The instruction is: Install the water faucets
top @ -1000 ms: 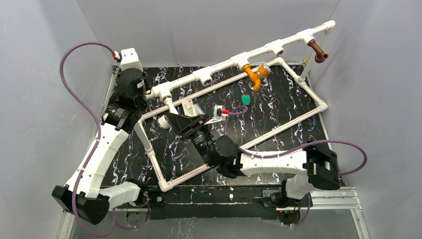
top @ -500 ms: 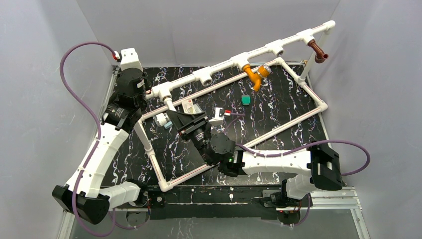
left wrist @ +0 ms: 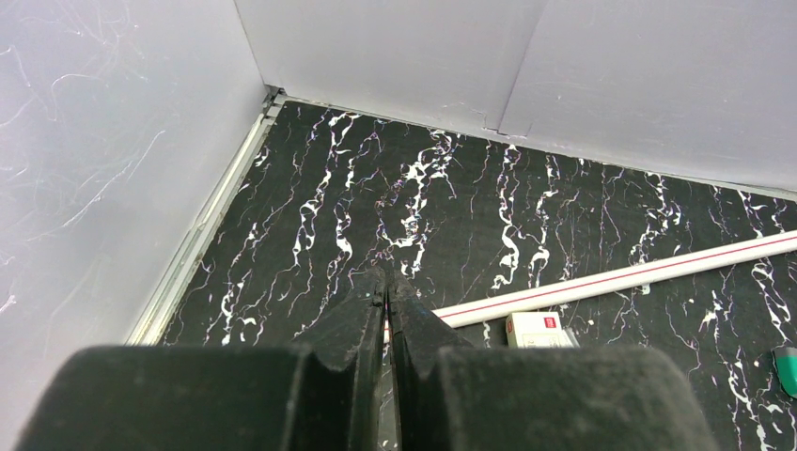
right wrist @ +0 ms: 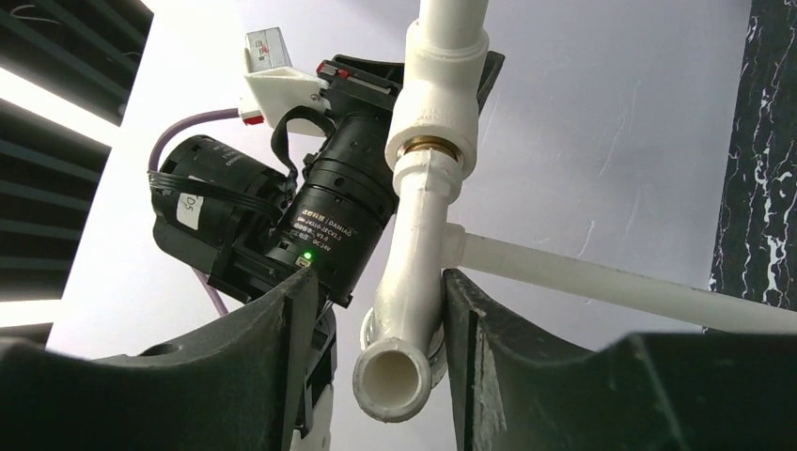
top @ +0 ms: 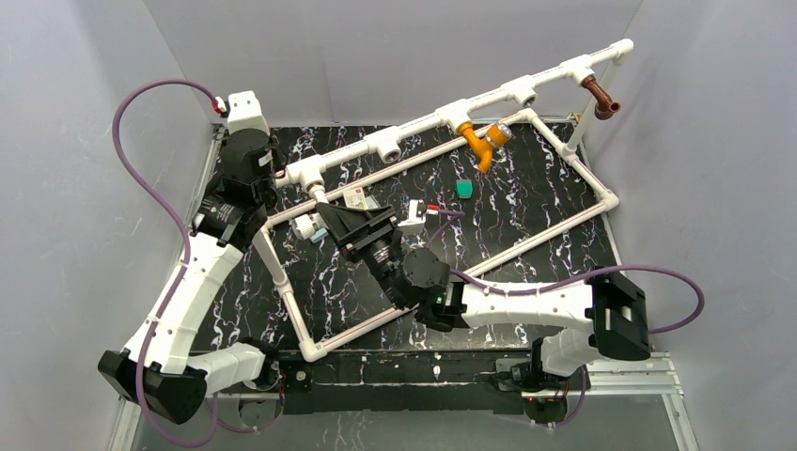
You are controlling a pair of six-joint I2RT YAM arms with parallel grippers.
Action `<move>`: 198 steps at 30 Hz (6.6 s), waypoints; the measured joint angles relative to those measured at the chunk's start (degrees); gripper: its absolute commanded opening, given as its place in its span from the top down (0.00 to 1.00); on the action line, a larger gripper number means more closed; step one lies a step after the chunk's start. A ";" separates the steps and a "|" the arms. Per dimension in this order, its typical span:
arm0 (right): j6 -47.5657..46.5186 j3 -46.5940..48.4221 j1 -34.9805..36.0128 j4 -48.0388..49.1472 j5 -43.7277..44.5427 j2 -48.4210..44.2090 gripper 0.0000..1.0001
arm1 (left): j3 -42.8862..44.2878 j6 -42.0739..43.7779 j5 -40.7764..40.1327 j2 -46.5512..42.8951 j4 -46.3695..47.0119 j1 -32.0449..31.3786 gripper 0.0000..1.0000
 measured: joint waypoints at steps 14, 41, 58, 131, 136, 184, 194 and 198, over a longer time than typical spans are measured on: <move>0.68 -4.00 -0.48 -5.40 -2.54 -4.37 0.30 | 0.00 0.00 0.02 -0.07 -0.09 0.00 0.97; -50.80 -7.74 -0.48 -17.51 -16.70 -20.79 0.24 | 0.00 0.02 -0.02 -0.07 -0.09 0.00 0.97; -119.84 -0.66 -0.63 -36.09 -32.46 -21.22 0.18 | 0.00 0.04 0.00 -0.04 -0.07 -0.02 0.97; -93.04 0.76 2.60 13.07 -6.67 3.04 0.99 | -0.04 1.03 -1.42 0.28 0.46 -0.50 0.97; -72.91 -0.37 2.60 15.39 -2.34 3.04 0.99 | -0.04 0.94 -1.36 0.28 0.42 -0.55 0.97; 0.90 -5.25 2.49 -8.76 -0.39 -6.49 0.33 | -0.04 0.52 0.00 0.31 0.61 -1.07 0.97; -14.03 -7.85 2.58 -8.48 -6.49 -12.00 0.31 | -0.02 0.52 -0.02 0.37 0.61 -1.07 0.98; -23.56 -7.85 2.58 -8.90 -9.84 -13.14 0.31 | 0.00 0.52 -0.02 0.42 0.59 -1.07 0.98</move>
